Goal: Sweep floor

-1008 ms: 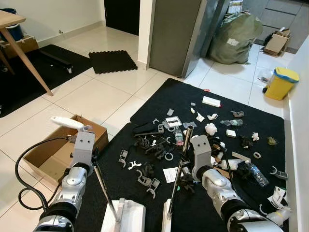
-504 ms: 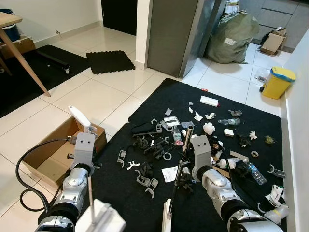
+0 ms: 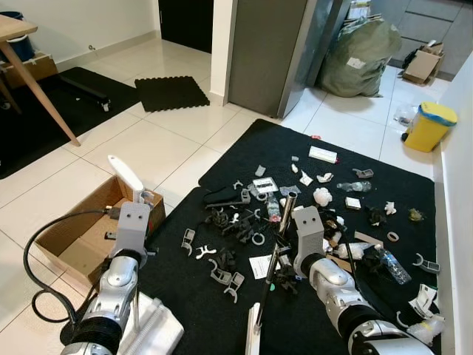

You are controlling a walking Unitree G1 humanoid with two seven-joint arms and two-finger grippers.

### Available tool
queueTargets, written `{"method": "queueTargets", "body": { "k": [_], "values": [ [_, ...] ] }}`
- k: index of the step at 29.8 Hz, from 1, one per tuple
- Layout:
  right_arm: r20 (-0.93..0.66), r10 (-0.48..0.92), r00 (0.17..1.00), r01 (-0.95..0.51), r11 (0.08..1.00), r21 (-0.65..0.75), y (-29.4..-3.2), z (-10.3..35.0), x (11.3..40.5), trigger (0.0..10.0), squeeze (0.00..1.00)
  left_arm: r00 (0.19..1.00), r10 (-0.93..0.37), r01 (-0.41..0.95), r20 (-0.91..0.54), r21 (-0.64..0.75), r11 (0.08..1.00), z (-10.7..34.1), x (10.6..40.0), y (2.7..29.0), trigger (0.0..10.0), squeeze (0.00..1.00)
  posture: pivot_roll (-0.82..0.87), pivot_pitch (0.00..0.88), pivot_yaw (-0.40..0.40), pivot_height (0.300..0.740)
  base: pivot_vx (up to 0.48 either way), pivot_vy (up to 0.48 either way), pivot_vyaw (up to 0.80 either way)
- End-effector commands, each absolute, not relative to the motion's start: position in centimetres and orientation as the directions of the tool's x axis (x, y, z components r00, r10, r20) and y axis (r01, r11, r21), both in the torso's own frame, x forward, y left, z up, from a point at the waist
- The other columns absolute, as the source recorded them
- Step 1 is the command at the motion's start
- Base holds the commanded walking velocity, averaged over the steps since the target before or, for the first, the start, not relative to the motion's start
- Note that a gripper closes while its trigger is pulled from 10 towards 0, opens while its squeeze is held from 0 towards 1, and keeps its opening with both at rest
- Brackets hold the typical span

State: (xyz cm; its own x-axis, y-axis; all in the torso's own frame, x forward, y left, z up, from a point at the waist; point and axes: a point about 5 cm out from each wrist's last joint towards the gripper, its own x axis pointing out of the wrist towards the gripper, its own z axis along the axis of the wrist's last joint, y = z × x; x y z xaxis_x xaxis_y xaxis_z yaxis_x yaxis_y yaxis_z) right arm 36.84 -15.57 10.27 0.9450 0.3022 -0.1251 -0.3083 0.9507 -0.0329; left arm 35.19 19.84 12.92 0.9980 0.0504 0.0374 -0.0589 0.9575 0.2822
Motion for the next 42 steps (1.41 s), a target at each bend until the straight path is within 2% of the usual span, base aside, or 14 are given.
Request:
{"method": "queueTargets", "body": {
  "k": [1, 4, 11, 17, 21, 23, 24, 26, 31, 32, 35, 42],
  "values": [
    [-0.08, 0.299, 0.951, -0.302, 0.953, -0.026, -15.7, 11.1, 37.1, 10.0, 0.0, 0.999, 0.039, -0.049, 0.035, 0.376, 0.925, 13.1, 34.6, 19.9, 10.0, 0.0, 0.09, 0.223, -0.025, 0.74, 0.0, 0.0, 0.0],
    [-0.079, 0.299, 0.951, -0.302, 0.953, -0.026, -15.7, 11.1, 37.1, 10.0, 0.0, 0.998, 0.033, -0.052, 0.055, 0.404, 0.913, 13.4, 34.5, 19.9, 10.0, 0.0, 0.09, 0.222, -0.026, 0.74, 0.0, 0.0, 0.0],
    [-0.081, 0.301, 0.95, -0.304, 0.953, -0.02, -15.4, 11.0, 37.1, 10.0, 0.0, 0.984, 0.127, -0.17, 0.129, 0.421, 0.891, 13.6, 34.8, 20.3, 10.0, 0.0, 0.1, 0.212, -0.028, 0.74, 0.0, 0.0, 0.0],
    [-0.081, 0.298, 0.951, -0.301, 0.954, -0.017, -15.4, 11.0, 37.1, 10.0, 0.0, 0.97, 0.157, -0.225, 0.186, 0.442, 0.868, 13.7, 35.0, 20.2, 10.0, 0.0, 0.09, 0.208, -0.027, 0.74, 0.0, 0.0, 0.0],
    [-0.082, 0.297, 0.951, -0.299, 0.954, -0.017, -15.4, 10.9, 37.1, 10.0, 0.0, 0.963, 0.171, -0.247, 0.21, 0.423, 0.872, 14.1, 35.1, 20.5, 10.0, 0.0, 0.09, 0.207, -0.026, 0.74, 0.0, 0.0, 0.0],
    [-0.083, 0.297, 0.951, -0.299, 0.954, -0.017, -15.4, 10.9, 37.1, 10.0, 0.0, 0.974, 0.144, -0.194, 0.174, 0.318, 0.928, 14.2, 35.4, 20.2, 10.0, 0.0, 0.09, 0.208, -0.026, 0.74, 0.0, 0.0, 0.0],
    [-0.083, 0.297, 0.951, -0.299, 0.954, -0.017, -15.4, 10.9, 37.1, 10.0, 0.0, 0.974, 0.144, -0.194, 0.174, 0.318, 0.928, 14.2, 35.4, 20.2, 10.0, 0.0, 0.09, 0.208, -0.026, 0.74, 0.0, 0.0, 0.0],
    [-0.084, 0.297, 0.951, -0.299, 0.954, -0.016, -15.4, 10.9, 37.1, 10.0, 0.0, 0.993, 0.05, -0.071, 0.107, 0.202, 0.977, 13.9, 35.7, 19.1, 10.0, 0.0, 0.09, 0.209, -0.027, 0.74, 0.0, 0.0, 0.0],
    [-0.085, 0.296, 0.951, -0.298, 0.954, -0.015, -15.4, 10.8, 37.1, 10.0, 0.0, 0.996, -0.038, 0.031, 0.077, 0.09, 0.995, 13.6, 35.7, 18.0, 10.0, 0.0, 0.09, 0.208, -0.025, 0.74, 0.0, 0.0, 0.0],
    [-0.086, 0.295, 0.952, -0.297, 0.955, -0.015, -15.4, 10.8, 37.1, 10.0, 0.0, 0.995, -0.075, 0.073, 0.071, 0.023, 0.997, 13.6, 35.7, 17.3, 10.0, 0.0, 0.09, 0.208, -0.025, 0.74, 0.0, 0.0, 0.0],
    [-0.087, 0.294, 0.952, -0.296, 0.955, -0.016, -15.4, 10.8, 37.1, 10.0, 0.0, 0.996, -0.084, 0.086, 0.044, -0.052, 0.995, 13.4, 35.8, 16.7, 10.0, 0.0, 0.09, 0.208, -0.025, 0.74, 0.0, 0.0, 0.0],
    [-0.088, 0.291, 0.953, -0.294, 0.956, -0.02, -15.6, 10.8, 37.0, 10.0, 0.0, 0.997, -0.035, 0.03, -0.073, -0.068, 0.997, 12.2, 36.1, 16.3, 10.0, 0.0, 0.08, 0.209, -0.028, 0.74, 0.0, 0.0, 0.0]
  ]
}}
